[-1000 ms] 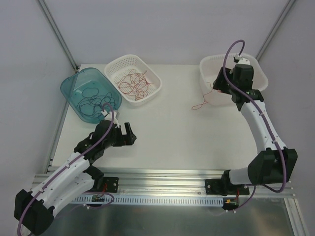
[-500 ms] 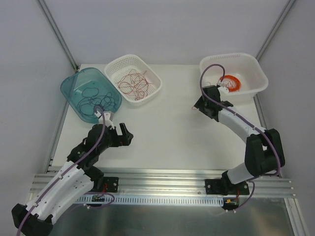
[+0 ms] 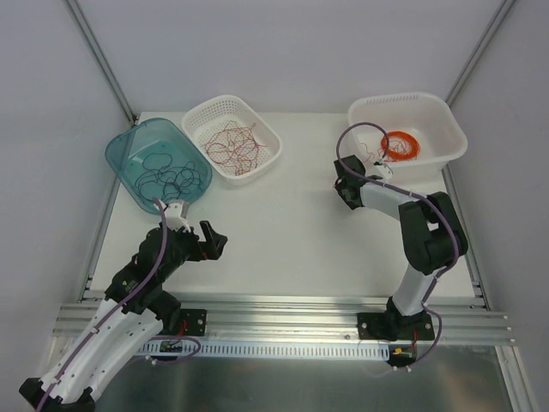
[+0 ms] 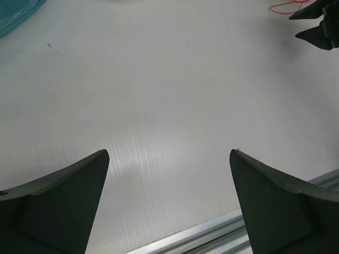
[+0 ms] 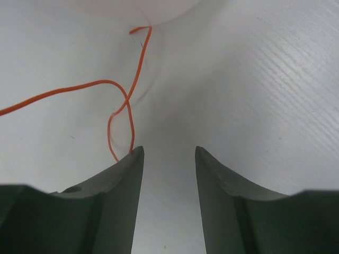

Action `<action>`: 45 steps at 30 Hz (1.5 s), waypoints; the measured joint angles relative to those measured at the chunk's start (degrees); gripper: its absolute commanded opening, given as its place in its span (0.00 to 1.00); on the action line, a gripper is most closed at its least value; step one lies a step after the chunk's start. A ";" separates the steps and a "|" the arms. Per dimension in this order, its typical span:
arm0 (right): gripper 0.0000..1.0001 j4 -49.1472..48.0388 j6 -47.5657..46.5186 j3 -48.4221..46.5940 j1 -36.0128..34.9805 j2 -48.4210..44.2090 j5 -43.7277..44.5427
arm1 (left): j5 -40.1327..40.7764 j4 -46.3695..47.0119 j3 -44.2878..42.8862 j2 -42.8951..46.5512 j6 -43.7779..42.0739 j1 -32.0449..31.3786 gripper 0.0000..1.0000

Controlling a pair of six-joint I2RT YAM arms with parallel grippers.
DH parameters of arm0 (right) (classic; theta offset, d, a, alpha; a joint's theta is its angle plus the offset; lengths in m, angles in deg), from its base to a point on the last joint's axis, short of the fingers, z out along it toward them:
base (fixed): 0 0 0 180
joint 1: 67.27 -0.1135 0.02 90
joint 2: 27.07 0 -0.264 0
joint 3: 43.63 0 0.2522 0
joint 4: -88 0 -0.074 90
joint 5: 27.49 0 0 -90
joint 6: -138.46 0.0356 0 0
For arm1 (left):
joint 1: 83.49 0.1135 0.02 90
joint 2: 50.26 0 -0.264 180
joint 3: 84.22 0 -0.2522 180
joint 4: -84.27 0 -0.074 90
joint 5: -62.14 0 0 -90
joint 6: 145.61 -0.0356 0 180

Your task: Untangle the cables

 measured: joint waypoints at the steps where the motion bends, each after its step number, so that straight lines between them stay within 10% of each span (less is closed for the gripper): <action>1: 0.45 -0.52 0.66 -0.02 -0.13 0.33 0.28 | 0.00 -0.15 0.13 0.13 -0.02 0.00 0.99; 31: 0.43 -2.40 5.27 -3.72 -5.01 3.67 6.73 | -0.02 -0.22 0.22 -3.06 -0.98 0.00 0.99; 45: 0.08 -1.16 6.95 -4.70 -2.34 5.49 6.78 | -0.04 -0.22 0.22 -2.97 -1.44 0.00 0.99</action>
